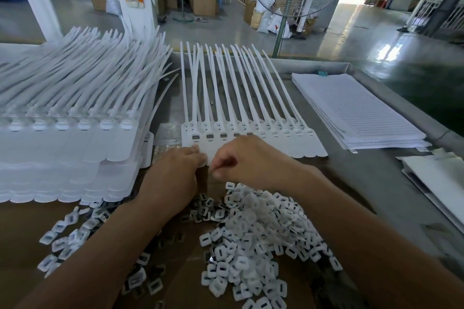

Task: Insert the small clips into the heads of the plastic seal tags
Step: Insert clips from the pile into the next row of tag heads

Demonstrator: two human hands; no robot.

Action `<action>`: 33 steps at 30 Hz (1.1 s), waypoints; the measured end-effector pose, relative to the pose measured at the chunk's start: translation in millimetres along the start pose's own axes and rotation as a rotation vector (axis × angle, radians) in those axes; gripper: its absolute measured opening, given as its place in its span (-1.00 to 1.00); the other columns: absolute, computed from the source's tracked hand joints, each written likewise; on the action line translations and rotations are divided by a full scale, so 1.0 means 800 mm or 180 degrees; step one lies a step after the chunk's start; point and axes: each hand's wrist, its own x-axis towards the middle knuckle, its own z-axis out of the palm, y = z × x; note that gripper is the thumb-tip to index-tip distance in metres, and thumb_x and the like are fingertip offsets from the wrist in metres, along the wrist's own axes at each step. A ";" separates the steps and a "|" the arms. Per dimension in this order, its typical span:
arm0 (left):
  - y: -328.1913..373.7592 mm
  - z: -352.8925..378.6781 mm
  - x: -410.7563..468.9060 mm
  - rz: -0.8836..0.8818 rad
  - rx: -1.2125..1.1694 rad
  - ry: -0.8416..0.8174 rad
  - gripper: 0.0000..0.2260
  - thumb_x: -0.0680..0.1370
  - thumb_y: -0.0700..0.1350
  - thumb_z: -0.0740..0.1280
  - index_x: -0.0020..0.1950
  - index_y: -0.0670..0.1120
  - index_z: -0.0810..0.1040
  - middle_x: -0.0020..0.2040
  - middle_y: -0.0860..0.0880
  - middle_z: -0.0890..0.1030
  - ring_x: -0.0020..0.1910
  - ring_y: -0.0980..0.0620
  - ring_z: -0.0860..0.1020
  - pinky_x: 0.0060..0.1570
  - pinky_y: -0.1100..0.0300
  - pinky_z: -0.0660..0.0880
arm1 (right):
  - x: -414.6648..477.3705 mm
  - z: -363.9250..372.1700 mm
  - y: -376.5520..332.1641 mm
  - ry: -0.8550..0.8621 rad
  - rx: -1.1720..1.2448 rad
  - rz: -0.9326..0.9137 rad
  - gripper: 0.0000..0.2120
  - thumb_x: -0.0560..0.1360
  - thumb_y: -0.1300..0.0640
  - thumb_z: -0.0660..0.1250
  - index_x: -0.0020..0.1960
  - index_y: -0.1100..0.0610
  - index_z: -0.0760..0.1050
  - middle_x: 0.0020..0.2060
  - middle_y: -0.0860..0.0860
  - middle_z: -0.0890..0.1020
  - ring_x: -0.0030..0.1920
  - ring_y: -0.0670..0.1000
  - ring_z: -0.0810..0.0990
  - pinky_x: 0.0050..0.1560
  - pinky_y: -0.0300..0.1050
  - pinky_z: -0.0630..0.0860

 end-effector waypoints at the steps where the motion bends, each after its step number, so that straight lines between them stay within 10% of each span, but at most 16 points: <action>1: 0.000 -0.001 0.000 0.0028 -0.0003 -0.0031 -0.64 0.50 -0.25 0.24 0.25 0.03 0.50 0.37 -0.02 0.40 0.33 0.02 0.35 0.29 0.18 0.25 | 0.000 0.006 -0.003 -0.0135 -0.0111 -0.0061 -0.85 0.48 0.16 0.33 0.00 0.10 0.64 -0.24 -0.15 0.61 -0.35 -0.29 0.48 -0.27 -0.52 0.38; 14: 0.002 -0.005 0.000 0.0053 -0.0022 -0.0058 -0.77 0.44 -0.29 0.26 0.03 -0.15 0.61 0.12 -0.13 0.58 0.10 -0.05 0.52 0.15 0.09 0.42 | 0.006 0.040 -0.003 -0.0157 -0.0206 -0.0129 -0.86 0.44 0.18 0.38 -0.01 0.13 0.62 -0.06 0.02 0.65 -0.03 0.00 0.58 0.05 -0.05 0.49; 23: 0.002 -0.002 -0.001 0.0030 0.0006 0.0082 -0.64 0.45 -0.34 0.18 0.13 -0.05 0.59 0.27 -0.08 0.51 0.23 -0.05 0.44 0.19 0.13 0.34 | 0.002 0.018 0.013 0.0506 0.0398 0.0117 -0.88 0.49 0.12 0.32 -0.22 0.03 0.45 -0.34 -0.15 0.50 -0.38 -0.30 0.43 -0.35 -0.47 0.33; 33: -0.004 0.009 0.005 -0.0065 -0.0036 0.0063 -0.59 0.49 -0.35 0.15 0.27 -0.05 0.49 0.37 -0.01 0.40 0.33 0.01 0.34 0.31 0.23 0.18 | 0.020 -0.020 0.099 0.1619 0.0555 0.1015 -0.91 0.46 0.22 0.37 -0.05 0.11 0.57 -0.23 -0.10 0.57 -0.24 -0.20 0.51 -0.15 -0.33 0.42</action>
